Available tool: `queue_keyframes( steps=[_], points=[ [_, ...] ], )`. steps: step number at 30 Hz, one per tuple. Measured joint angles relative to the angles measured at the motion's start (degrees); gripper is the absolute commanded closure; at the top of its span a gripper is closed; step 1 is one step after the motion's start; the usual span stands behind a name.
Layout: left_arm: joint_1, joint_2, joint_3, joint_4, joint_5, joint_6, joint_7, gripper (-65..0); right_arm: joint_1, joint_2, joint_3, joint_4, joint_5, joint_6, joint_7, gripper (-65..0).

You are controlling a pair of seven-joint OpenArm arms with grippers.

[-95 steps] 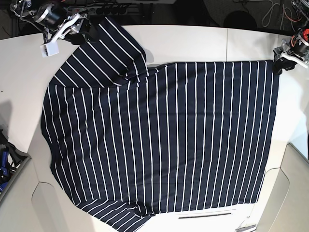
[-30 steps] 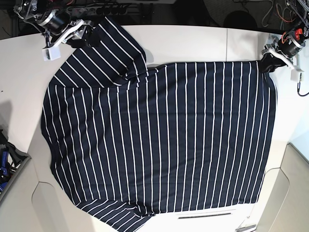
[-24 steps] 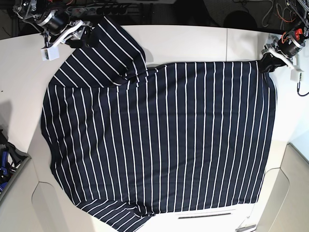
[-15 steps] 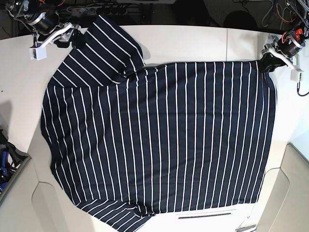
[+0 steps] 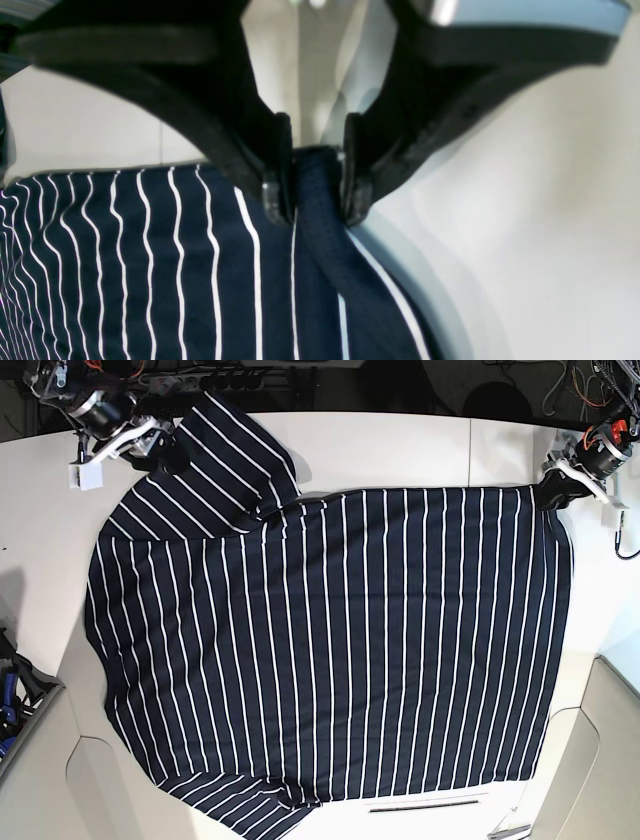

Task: Fold the T-shirt properly
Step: 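Grasp the shirt edge corners with both grippers, then lift the grasped edge and pull it toward the shirt's hem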

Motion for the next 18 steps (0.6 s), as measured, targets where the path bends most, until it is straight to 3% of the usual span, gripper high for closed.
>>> queue_keyframes(
  steps=[10, 13, 18],
  points=[
    [0.0, 0.0, 0.0, 0.0, 0.0, 0.0, 0.0, -17.1, 0.3, -0.1, -3.2, -1.0, 2.0, 2.7, -0.1, -37.3],
    [0.0, 0.0, 0.0, 0.0, -0.1, 0.0, 0.0, -14.6, 0.2, -0.1, -3.3, -1.1, 2.8, 3.7, -1.2, -25.4],
    [0.0, 0.0, 0.0, 0.0, 0.1, 0.0, -0.2, -0.5, 0.7, -0.4, -3.4, -1.0, 1.5, 3.4, -2.0, 0.0]
  ],
)
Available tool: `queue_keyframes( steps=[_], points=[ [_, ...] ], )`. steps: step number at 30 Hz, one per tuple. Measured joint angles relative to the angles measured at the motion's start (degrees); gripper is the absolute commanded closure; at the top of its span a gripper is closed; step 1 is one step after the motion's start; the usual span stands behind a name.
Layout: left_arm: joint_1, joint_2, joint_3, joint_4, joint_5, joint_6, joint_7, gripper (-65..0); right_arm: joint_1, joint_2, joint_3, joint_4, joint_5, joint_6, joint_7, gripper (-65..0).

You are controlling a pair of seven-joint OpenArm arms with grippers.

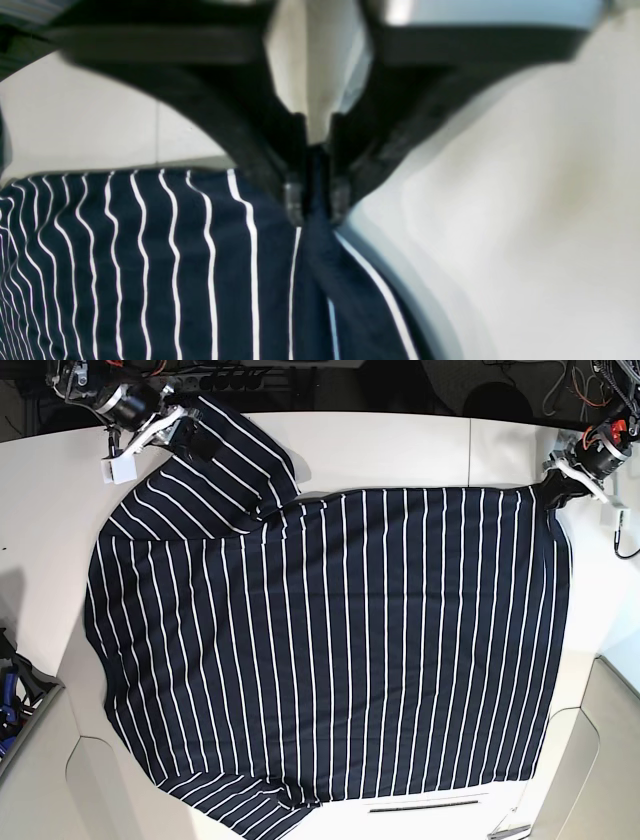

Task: Fold the T-shirt properly
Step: 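Lift the grasped edge and pull it toward the shirt's hem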

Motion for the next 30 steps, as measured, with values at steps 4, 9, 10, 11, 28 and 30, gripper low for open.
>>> queue_keyframes(
  steps=[4, 9, 10, 11, 28, 30],
  points=[
    [0.1, -0.7, 0.1, 0.0, 0.1, 0.0, -1.1, 0.0, 0.9, 0.0, 0.6, 1.5, -1.5, 0.4, -1.8, 0.0],
    [0.2, -0.9, -1.6, 1.5, 1.4, 0.0, -2.3, 0.0, 0.9, 0.0, 4.0, 7.0, -1.3, 0.8, -3.8, 0.0],
    [0.3, -0.8, -2.4, 2.2, 1.8, 0.1, -2.3, 0.0, 1.0, 0.0, 4.9, 8.0, -1.1, 0.8, -4.9, 0.0],
    [0.5, -0.8, -3.3, 3.1, 1.6, 0.1, -2.3, 0.0, 0.9, 0.0, 5.6, 9.0, -1.1, 1.0, -5.6, 0.0],
    [-1.9, -0.9, -8.1, 9.0, -0.2, 0.3, -7.2, 0.0, 6.7, 0.2, 16.7, 20.6, 2.5, 3.1, -6.1, 0.0],
    [-4.0, -0.9, -8.0, 9.0, 0.9, 0.2, -7.3, 0.0, 8.7, 0.2, 16.6, 19.9, 1.9, 3.0, -6.0, 0.0]
  ],
)
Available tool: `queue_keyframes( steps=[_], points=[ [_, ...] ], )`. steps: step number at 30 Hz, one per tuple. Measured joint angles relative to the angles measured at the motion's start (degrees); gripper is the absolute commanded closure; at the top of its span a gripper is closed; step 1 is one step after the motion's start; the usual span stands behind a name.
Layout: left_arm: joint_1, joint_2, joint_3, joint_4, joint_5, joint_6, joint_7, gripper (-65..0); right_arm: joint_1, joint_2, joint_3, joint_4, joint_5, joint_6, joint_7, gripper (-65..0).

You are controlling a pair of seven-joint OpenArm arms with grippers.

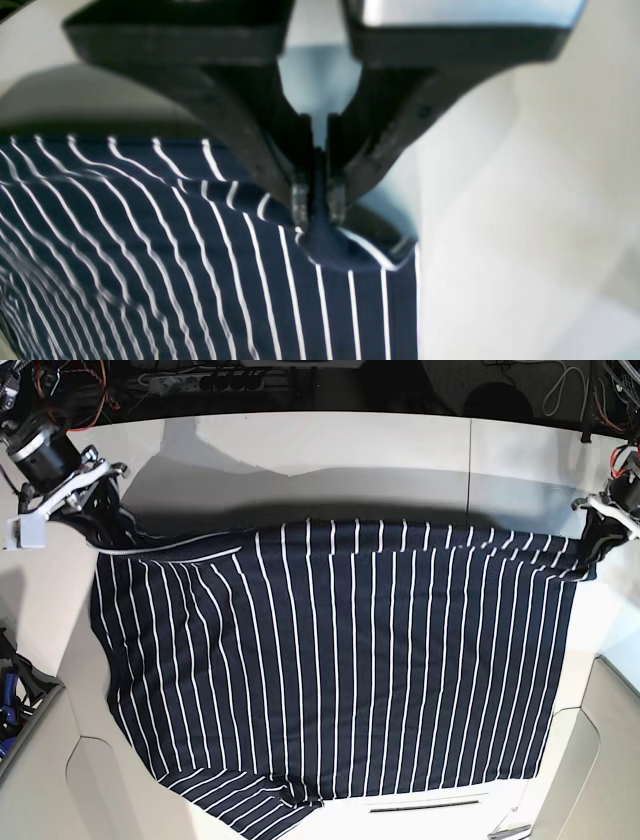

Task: Fold the T-shirt properly
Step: 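Lift the grasped edge and pull it toward the shirt's hem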

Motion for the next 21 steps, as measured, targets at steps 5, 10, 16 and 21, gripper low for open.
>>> queue_keyframes(
  steps=[5, 10, 16, 21],
  points=[
    [-4.8, 0.0, 0.0, -1.4, 1.5, 0.0, -0.2, 0.0, 5.5, 0.0, -1.4, -5.9, -0.2, 0.3, 0.1, 0.0],
    [-10.7, 0.0, 0.5, -6.6, 2.3, 0.0, -0.3, 0.0, 13.4, 1.3, -4.5, -16.0, -3.3, 0.5, 1.0, 0.0],
    [-15.1, 0.3, 6.5, -14.3, 9.6, 0.0, -7.3, 0.0, 23.7, 4.0, -8.5, -26.0, -7.2, 0.4, 2.3, 0.0],
    [-20.9, 0.1, 9.2, -17.3, 14.6, 0.0, -9.2, 0.0, 31.4, 3.8, -10.9, -34.3, -11.5, 0.3, 3.6, 0.0]
  ],
)
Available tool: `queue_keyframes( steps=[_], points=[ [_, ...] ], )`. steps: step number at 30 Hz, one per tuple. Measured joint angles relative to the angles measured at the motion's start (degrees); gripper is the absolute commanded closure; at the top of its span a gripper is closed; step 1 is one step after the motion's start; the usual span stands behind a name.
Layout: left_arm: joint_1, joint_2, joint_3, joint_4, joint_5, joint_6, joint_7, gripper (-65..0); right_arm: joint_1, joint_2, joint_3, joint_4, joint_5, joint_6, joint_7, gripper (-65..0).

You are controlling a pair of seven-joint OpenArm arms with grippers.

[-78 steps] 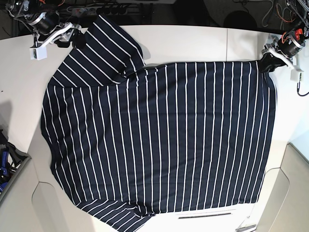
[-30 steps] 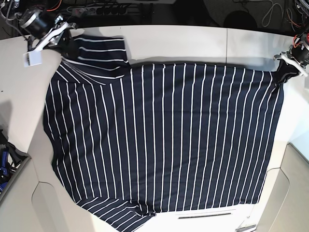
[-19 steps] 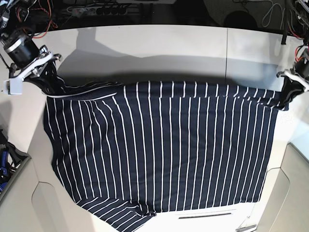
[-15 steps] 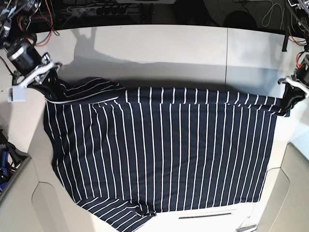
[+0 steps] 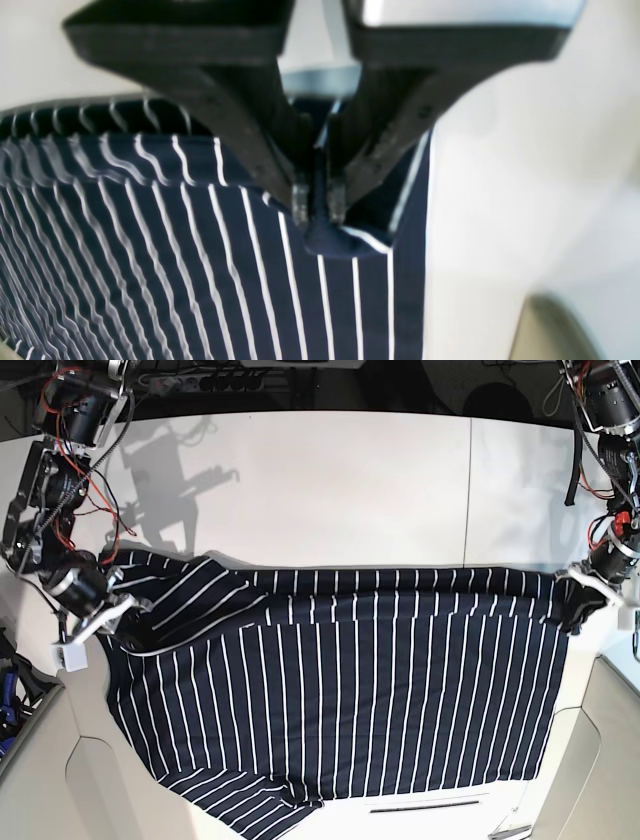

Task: Fold the T-shirt properly
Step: 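Lift the grasped edge and pull it toward the shirt's hem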

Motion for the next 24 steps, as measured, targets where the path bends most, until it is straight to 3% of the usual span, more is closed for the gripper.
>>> queue_keyframes(
  steps=[6, 14, 16, 19, 20, 22, 24],
  points=[
    [-4.0, -0.1, 1.9, -4.9, 0.5, 0.1, -0.1, 0.0, 5.0, 0.0, -0.4, -8.7, -1.9, -0.2, 2.3, 0.0],
    [-7.0, -0.1, 2.7, -11.9, 0.5, 0.2, -1.1, 0.0, 7.7, 0.0, -0.4, -12.2, -3.1, -0.2, 3.0, 0.0],
    [-7.0, -0.1, 2.8, -12.3, 0.5, 0.2, -1.1, 0.0, 7.8, 0.0, -0.4, -12.2, -4.1, -0.2, 3.1, -12.8],
    [-6.8, -0.1, 2.7, -12.4, 0.6, 0.2, -1.0, -13.2, 7.6, 0.0, -0.3, -12.3, -4.6, -0.2, 1.8, -34.8],
    [-6.8, -0.1, 2.7, -12.4, 0.5, 0.2, -1.0, -18.3, 7.6, 0.0, -0.3, -12.3, -4.5, -0.2, 1.6, -38.7],
    [-6.8, -0.1, 2.7, -12.4, 0.3, 0.2, -1.0, -25.7, 7.5, 0.0, -0.3, -12.3, -3.8, -0.2, 1.4, -39.7],
    [-6.8, -0.1, 2.7, -12.4, -0.4, 0.2, -0.2, -28.0, 7.5, 0.0, -0.3, -12.3, -3.1, -0.2, 0.1, -39.7]
  ],
)
